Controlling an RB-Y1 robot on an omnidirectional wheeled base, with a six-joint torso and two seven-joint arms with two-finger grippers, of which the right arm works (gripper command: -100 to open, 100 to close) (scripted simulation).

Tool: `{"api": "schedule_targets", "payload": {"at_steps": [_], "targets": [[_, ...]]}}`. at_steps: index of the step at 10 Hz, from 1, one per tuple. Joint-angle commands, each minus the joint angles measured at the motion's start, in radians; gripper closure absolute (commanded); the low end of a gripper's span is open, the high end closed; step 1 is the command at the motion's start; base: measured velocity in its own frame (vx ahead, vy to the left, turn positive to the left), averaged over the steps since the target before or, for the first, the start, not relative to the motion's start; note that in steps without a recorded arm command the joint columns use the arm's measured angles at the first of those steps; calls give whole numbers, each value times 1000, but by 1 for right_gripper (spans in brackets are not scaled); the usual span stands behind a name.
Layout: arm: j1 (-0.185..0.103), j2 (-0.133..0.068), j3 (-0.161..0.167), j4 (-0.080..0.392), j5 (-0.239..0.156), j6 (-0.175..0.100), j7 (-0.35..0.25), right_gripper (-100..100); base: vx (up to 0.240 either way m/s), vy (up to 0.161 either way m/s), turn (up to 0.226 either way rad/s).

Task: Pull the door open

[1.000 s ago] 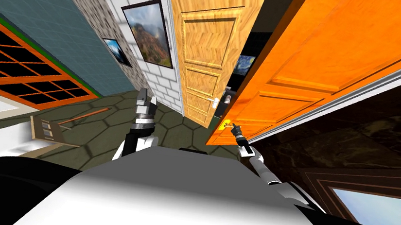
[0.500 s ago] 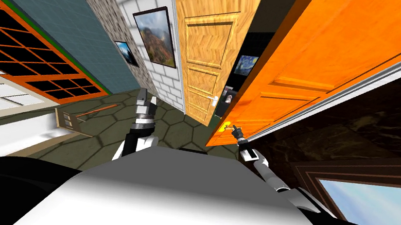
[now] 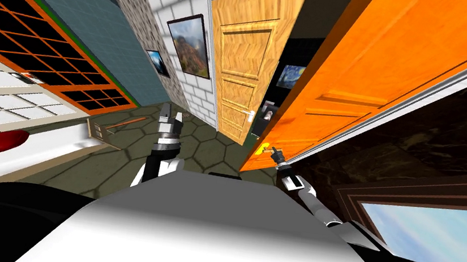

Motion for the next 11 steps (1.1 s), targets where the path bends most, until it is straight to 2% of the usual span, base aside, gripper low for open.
{"api": "schedule_targets", "payload": {"at_steps": [1,3,6,8,9,10,11], "targets": [[5,-5,17,7,3,-28,-10,100,-165,-65,101],[10,-14,26,11,2,-47,-16,100,-125,-80,77],[25,-40,49,21,1,-100,-35,100,-179,-143,196],[31,-50,59,25,0,-122,-43,100,-213,-116,112],[18,-50,51,36,-1,-116,-41,100,-73,-51,10],[22,-46,59,50,2,-146,-43,100,20,36,6],[23,-45,61,52,2,-152,-44,100,62,82,-6]]}}
